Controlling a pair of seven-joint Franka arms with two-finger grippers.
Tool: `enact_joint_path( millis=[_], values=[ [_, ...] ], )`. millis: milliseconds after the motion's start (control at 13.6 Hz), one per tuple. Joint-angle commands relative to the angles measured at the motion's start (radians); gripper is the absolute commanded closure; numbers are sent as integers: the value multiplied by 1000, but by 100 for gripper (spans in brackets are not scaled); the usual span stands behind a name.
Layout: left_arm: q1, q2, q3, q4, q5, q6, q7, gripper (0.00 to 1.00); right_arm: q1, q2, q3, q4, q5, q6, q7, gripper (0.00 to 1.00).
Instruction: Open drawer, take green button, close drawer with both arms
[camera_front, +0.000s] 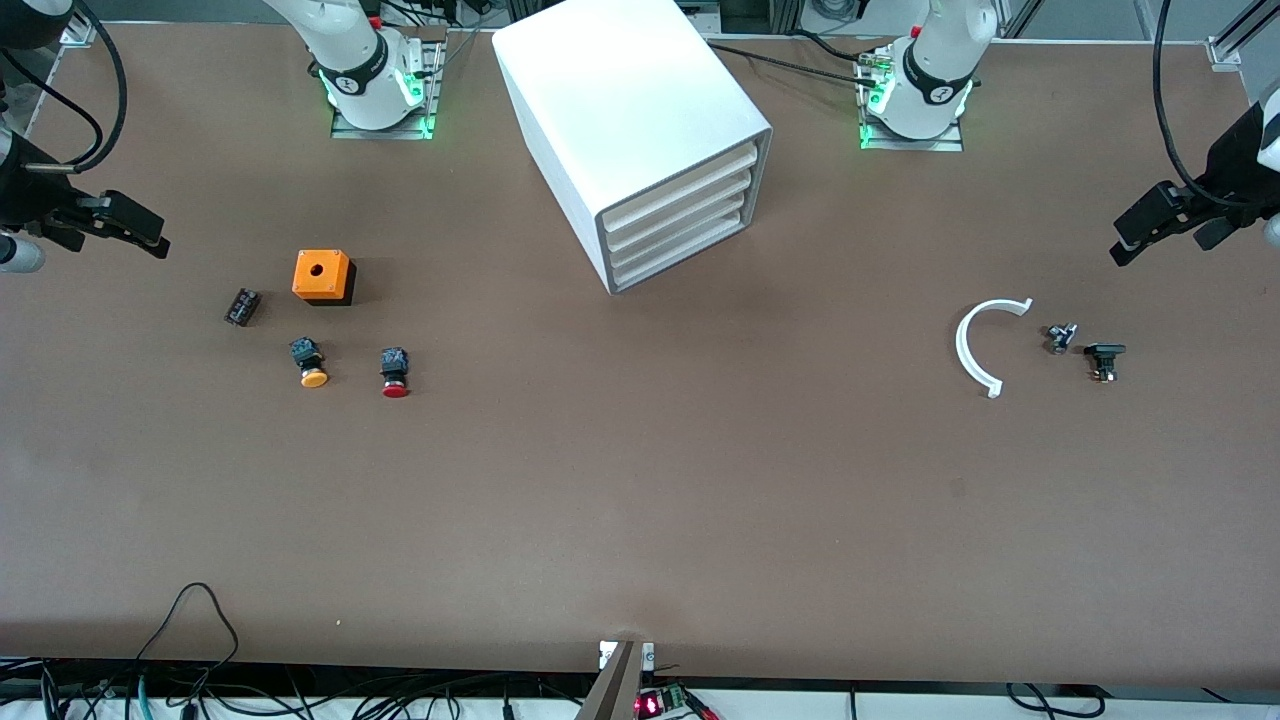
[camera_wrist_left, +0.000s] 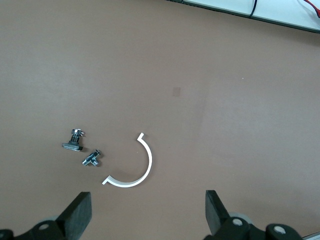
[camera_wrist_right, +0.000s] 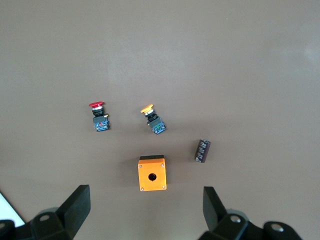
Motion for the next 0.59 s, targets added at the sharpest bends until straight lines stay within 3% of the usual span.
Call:
enact_joint_path(
  millis=[0,516],
  values=[
    [8,16,-2,36,-15,-28,26,0,-3,-10,0,-5,16,6,-8,0],
    [4,35,-16,71,-18,-52,16,0,-3,-10,-3,-5,16,6,-8,0]
  ],
)
